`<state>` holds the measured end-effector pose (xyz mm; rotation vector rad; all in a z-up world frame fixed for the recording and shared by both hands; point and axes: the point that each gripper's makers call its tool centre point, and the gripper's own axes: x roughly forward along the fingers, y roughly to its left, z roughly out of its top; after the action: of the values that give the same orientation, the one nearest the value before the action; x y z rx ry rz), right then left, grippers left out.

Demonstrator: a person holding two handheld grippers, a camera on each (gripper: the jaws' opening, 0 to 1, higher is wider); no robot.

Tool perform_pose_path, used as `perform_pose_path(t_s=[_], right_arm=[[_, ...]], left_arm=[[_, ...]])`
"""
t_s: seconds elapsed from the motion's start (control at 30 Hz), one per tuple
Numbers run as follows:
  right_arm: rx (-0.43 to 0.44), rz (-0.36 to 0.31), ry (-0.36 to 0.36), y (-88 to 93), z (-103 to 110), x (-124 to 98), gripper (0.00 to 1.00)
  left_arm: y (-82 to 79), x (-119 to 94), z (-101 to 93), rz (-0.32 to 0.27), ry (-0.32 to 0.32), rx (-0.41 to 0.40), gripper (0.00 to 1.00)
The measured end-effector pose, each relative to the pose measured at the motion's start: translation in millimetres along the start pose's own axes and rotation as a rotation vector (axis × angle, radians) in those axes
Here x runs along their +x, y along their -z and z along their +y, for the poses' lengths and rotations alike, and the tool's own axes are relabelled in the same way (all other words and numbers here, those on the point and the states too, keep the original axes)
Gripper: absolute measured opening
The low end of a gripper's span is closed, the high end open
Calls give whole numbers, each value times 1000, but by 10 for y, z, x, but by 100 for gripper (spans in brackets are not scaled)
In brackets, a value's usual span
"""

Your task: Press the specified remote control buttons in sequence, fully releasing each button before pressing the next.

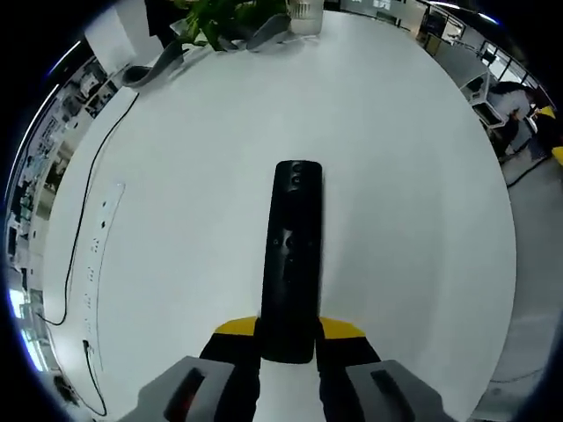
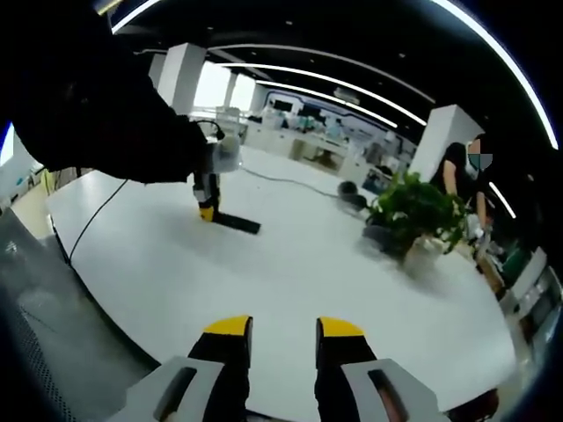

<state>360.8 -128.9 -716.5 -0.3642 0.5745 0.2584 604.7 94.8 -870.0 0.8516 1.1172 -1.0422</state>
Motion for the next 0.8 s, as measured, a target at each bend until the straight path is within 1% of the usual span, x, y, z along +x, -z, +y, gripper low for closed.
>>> perform_pose_path(t_s=[0.1, 0.17, 0.27, 0.47, 0.67, 0.8], right_arm=[[4, -7, -2, -12, 0, -2, 26], [-8, -9, -8, -18, 21, 1, 26], [-24, -1, -16, -9, 44, 13, 27], [-32, 4, -30, 1, 73, 12, 27], [-35, 0, -36, -9, 89, 7, 26], [-45, -5, -43, -21, 110, 2, 25]], left_arm=[[13, -12, -78, -2, -1, -4, 23], [23, -14, -130, -9, 0, -8, 23], [32, -20, -197, -23, 0, -26, 23], [39, -29, -313, -32, 1, -40, 23], [53, -48, -511, -14, -1, -31, 23], [75, -70, -644, -29, 4, -34, 23]])
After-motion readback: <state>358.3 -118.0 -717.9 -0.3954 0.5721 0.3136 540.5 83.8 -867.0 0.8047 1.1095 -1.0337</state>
